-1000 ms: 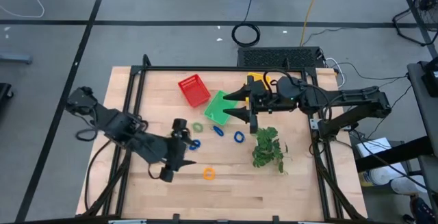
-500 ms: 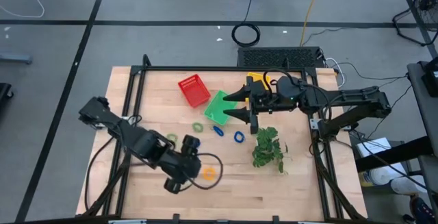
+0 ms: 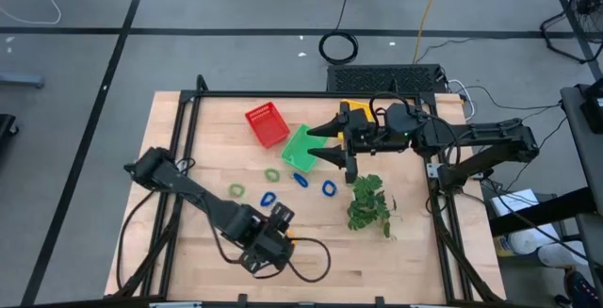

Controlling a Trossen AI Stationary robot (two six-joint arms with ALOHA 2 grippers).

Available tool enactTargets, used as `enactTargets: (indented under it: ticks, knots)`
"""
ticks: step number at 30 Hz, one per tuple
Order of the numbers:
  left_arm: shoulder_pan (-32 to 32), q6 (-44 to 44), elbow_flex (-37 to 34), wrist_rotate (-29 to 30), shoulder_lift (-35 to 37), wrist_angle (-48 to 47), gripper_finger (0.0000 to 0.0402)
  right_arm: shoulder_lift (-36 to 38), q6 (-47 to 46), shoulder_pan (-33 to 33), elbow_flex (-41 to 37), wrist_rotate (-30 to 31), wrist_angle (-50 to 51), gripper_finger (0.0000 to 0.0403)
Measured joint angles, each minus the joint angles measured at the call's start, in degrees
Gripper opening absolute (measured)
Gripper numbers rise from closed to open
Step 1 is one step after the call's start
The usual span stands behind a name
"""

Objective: Sort spring keychains
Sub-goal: Put the yellow spring keychain into the yellow bin

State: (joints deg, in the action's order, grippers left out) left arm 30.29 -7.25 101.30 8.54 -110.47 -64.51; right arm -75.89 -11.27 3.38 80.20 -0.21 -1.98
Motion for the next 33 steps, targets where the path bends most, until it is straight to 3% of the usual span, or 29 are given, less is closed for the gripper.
enactTargets:
  ticks: [7, 23, 33]
  knots:
    - [-1.61, -2.88, 0.0, -5.4, -5.55, 2.0, 0.0243, 0.98, 0.45, 0.09, 0.02, -0.04, 0.08, 0.0212]
    - [-2.98, -0.21, -0.04, -10.26, -15.65, 7.6, 0.0243, 4.49, 1.6, 0.11, 0.04, 0.07, 0.18, 0.0212]
    - [-2.94, 3.61, -5.33, -10.61, -16.09, 9.57, 0.0243, 4.58, 1.9, 0.11, 0.04, -0.02, 0.53, 0.0212]
